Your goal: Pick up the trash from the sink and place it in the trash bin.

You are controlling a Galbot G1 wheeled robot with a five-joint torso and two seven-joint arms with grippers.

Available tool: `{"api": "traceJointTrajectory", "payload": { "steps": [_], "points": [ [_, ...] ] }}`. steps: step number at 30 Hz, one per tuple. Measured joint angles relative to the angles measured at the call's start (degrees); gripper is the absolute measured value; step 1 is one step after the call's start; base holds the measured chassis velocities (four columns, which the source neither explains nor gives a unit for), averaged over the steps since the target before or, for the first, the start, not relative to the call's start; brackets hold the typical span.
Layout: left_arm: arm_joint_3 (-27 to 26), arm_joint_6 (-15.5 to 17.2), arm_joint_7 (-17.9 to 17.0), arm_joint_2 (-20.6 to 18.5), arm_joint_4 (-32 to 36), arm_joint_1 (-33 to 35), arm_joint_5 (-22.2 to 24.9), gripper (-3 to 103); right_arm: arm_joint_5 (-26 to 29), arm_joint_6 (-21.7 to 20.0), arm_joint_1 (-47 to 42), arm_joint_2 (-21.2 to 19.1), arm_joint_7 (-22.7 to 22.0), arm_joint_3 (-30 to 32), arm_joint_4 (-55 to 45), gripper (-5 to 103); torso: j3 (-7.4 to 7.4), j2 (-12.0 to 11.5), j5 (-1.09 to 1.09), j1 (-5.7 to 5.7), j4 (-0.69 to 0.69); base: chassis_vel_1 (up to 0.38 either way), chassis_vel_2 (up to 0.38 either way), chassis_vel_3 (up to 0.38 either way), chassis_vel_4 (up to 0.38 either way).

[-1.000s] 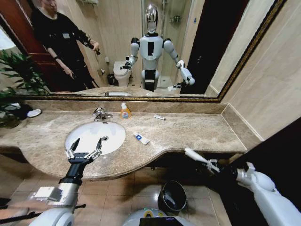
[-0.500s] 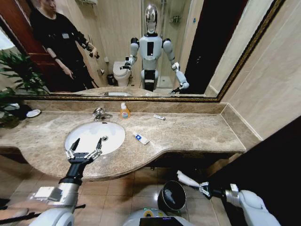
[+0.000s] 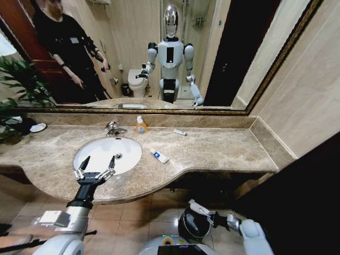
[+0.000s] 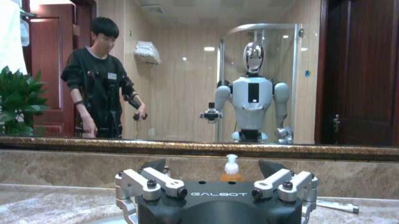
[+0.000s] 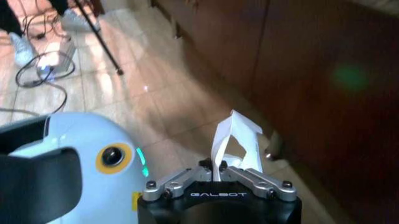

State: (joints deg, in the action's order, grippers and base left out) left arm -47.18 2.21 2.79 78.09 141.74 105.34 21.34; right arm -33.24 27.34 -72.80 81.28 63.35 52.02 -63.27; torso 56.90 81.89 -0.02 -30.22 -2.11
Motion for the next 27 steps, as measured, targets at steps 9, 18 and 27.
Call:
{"api": "traceJointTrajectory", "payload": {
  "steps": [9, 18, 27],
  "points": [
    [0.0, 0.0, 0.0, 0.0, 0.0, 0.0, 0.0, 100, -1.2, 2.2, -0.4, 1.1, -3.3, -1.8, 3.0, 9, 0.00, 0.0, 0.01, 0.00, 0.00, 0.000, 0.000, 0.000, 0.000],
    [0.0, 0.0, 0.0, 0.0, 0.0, 0.0, 0.0, 100, -0.6, 1.4, 0.0, 1.3, -3.1, -2.9, 2.7, 41, 0.00, 0.0, 0.02, 0.00, 0.00, 0.000, 0.000, 0.000, 0.000],
    [0.0, 0.0, 0.0, 0.0, 0.0, 0.0, 0.0, 100, -0.1, 1.4, -0.1, 0.3, -1.7, -3.5, 2.0, 74, 0.00, 0.0, 0.01, 0.00, 0.00, 0.000, 0.000, 0.000, 0.000]
  ]
}}
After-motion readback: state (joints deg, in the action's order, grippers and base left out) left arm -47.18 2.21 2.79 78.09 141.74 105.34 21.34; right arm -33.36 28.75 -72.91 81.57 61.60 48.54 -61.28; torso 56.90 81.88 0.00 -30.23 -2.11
